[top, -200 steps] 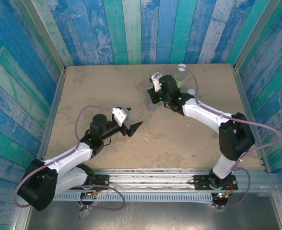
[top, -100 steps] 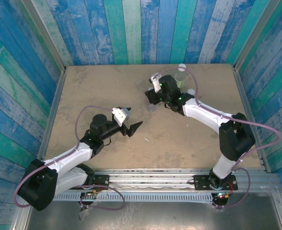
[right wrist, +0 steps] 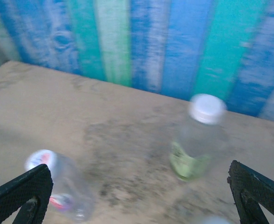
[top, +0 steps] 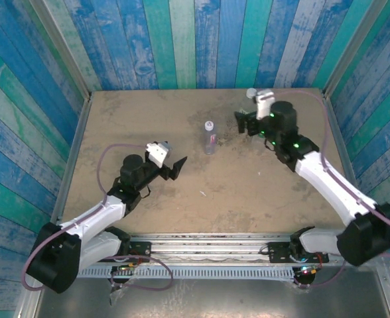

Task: Screw on the bottle caps

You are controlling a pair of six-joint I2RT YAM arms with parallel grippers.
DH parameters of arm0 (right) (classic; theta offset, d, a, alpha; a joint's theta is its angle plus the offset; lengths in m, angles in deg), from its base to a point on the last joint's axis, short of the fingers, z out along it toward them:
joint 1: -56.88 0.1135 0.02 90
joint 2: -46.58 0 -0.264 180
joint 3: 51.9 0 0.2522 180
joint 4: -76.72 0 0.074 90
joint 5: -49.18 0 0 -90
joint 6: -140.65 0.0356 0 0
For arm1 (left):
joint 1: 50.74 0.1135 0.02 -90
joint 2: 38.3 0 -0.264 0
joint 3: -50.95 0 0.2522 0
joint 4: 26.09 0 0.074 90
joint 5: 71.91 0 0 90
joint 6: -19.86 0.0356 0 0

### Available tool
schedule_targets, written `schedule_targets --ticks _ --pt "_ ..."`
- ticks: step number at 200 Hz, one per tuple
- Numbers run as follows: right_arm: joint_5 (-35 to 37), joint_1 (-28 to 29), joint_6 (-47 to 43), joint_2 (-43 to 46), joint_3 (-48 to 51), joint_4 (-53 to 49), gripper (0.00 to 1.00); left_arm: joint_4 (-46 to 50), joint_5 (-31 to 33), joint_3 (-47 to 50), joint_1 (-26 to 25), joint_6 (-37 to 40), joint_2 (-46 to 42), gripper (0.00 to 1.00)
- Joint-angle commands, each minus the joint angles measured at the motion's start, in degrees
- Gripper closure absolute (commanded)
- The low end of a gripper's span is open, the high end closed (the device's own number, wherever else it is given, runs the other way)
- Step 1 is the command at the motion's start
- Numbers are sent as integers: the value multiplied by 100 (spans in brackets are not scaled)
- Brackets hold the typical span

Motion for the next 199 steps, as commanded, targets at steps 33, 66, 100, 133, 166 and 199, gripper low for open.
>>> schedule_targets --ticks 33,66,100,133,166,199 --pt "503 -1199 -127 1147 1985 834 0 -207 1322 443 474 216 -429 6" --pt "909 -1412 -176 1153 3018 2082 0 -750 2031 719 895 69 -138 6" --pt "1098 -1518 -347 529 3612 3352 0 -1493 2215 894 1217 -47 531 6" --pt "992 -1710 -210 -262 3822 4353 0 -2073 2220 890 1414 -81 1030 6" --pt "944 -1814 -227 -927 3811 4914 0 -2607 1748 691 1816 -141 1682 6" --pt "757 -1863 -239 -1494 3940 5654 0 -2739 1489 405 2226 -450 2361 6"
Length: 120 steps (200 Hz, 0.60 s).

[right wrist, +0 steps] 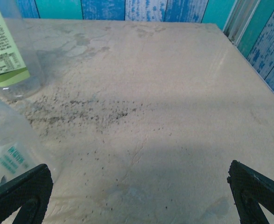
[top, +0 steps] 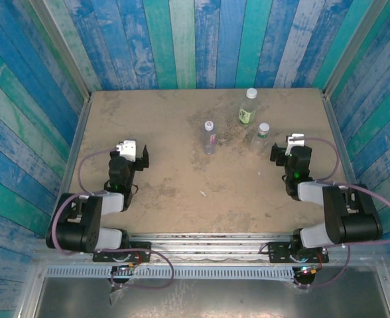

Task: Screw on the bottle caps

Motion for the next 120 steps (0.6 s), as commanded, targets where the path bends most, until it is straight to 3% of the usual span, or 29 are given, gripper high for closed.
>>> schedule_targets --ticks 1,22,120 --pt "-118 -44 -12 -308 145 939 0 -416 -319 -269 268 -294 442 6" --pt "-248 -49 -72 -305 34 708 0 -781 -119 -229 480 -654 750 6" --pt "-244 -49 -70 -339 -106 491 0 -709 -168 -245 502 -625 727 6"
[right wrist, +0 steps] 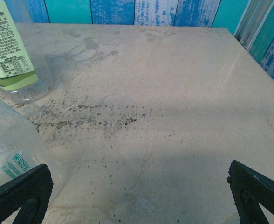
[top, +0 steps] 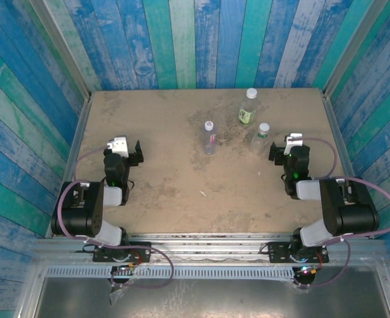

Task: Screw on the bottle caps

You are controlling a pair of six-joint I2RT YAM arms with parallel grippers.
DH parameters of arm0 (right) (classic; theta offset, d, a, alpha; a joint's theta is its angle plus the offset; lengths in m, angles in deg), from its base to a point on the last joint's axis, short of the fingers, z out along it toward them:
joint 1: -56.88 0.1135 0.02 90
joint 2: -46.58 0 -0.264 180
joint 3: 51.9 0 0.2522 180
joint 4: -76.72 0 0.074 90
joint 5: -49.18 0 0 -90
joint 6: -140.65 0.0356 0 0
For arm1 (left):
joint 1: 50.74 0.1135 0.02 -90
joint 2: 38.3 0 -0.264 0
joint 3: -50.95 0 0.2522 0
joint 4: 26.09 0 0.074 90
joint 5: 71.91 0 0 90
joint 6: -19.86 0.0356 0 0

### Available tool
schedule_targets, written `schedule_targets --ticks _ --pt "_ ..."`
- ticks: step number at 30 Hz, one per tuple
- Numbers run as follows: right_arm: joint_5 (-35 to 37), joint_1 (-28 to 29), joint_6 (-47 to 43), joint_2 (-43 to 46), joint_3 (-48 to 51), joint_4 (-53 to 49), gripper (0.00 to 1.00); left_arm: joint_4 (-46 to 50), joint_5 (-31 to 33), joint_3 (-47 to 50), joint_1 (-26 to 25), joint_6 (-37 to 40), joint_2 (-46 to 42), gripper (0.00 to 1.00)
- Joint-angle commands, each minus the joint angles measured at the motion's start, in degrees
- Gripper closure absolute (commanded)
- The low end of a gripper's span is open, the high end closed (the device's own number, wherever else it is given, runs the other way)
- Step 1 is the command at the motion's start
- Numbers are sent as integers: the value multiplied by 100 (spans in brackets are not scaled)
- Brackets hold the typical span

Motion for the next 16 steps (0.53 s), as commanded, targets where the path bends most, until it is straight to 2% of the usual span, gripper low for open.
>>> schedule_targets --ticks 1,16 --pt "6 -33 -42 -31 -93 91 0 -180 -18 -64 10 -47 134 6" --pt "11 -29 -46 21 41 269 0 -179 -21 -64 14 -43 140 6"
